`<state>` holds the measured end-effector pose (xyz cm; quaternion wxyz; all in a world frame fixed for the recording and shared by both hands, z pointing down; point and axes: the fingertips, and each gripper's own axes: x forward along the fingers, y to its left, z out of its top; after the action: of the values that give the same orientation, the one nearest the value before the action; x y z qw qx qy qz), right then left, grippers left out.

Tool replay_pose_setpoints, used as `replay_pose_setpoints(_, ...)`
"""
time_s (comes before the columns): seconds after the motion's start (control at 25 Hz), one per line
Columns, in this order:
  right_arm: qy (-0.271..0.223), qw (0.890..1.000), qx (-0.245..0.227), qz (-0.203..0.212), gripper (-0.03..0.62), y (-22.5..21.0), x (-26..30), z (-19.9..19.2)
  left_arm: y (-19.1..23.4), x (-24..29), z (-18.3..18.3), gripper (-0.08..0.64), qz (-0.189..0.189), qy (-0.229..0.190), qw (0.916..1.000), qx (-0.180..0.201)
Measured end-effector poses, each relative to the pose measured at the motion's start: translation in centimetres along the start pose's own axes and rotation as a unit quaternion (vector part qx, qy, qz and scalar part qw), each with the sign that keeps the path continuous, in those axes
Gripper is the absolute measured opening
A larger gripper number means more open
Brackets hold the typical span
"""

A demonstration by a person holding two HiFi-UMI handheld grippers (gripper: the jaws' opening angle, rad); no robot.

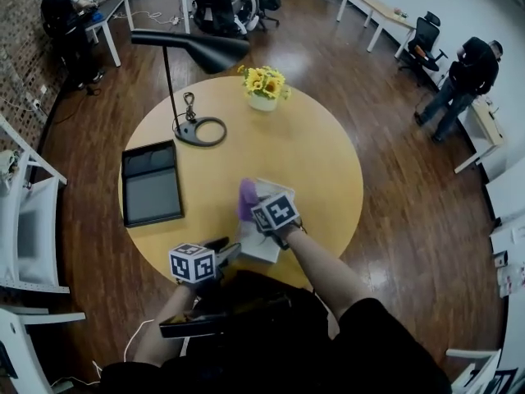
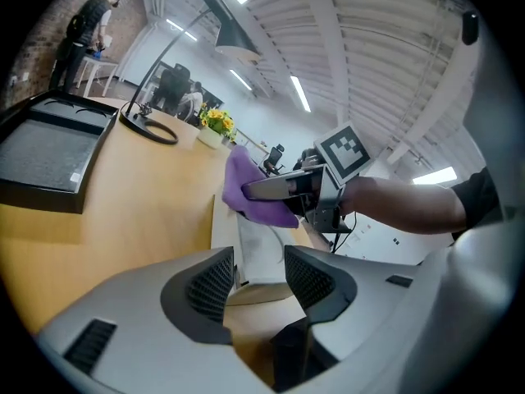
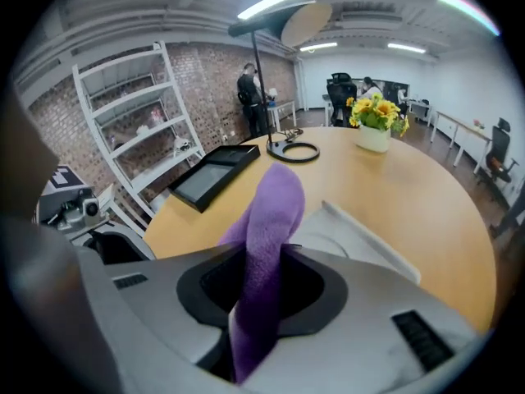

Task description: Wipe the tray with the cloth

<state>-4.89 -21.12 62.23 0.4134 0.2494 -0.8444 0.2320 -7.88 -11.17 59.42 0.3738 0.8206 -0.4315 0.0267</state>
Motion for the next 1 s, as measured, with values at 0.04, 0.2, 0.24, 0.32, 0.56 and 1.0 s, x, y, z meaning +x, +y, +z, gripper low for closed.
replay_pose_setpoints(0.04,0.000,1.000,0.006,-0.002,0.094,-0.5,0.1,-0.5,-0.1,0.0,-0.1,0.186,0.000,0.004,1.0000,0.005)
replay_pose_setpoints(0.2,-0.014,0.997,0.070,0.011,0.094,-3.2,-1.1,-2.0,-0.2,0.3,-0.7,0.186,-0.005,0.021,0.9997,0.013)
replay_pose_setpoints(0.24,-0.029,0.994,0.099,0.022,0.094,-3.8,-1.7,-2.5,-0.2,0.4,-1.0,0.186,-0.005,0.026,0.9995,0.014)
replay_pose_setpoints(0.32,-0.072,0.982,0.170,0.049,0.094,-4.8,-2.9,-3.3,-0.3,0.4,-1.2,0.186,-0.005,0.032,0.9993,0.017)
replay_pose_setpoints(0.56,-0.129,0.955,0.262,0.053,0.094,-7.5,-6.0,-7.3,0.7,0.5,-1.7,0.186,-0.005,0.047,0.9989,0.005)
replay_pose_setpoints(1.0,-0.030,0.991,-0.023,-0.131,0.092,-5.5,-6.7,-4.5,0.0,0.3,-0.9,0.186,-0.035,0.022,0.9990,-0.017)
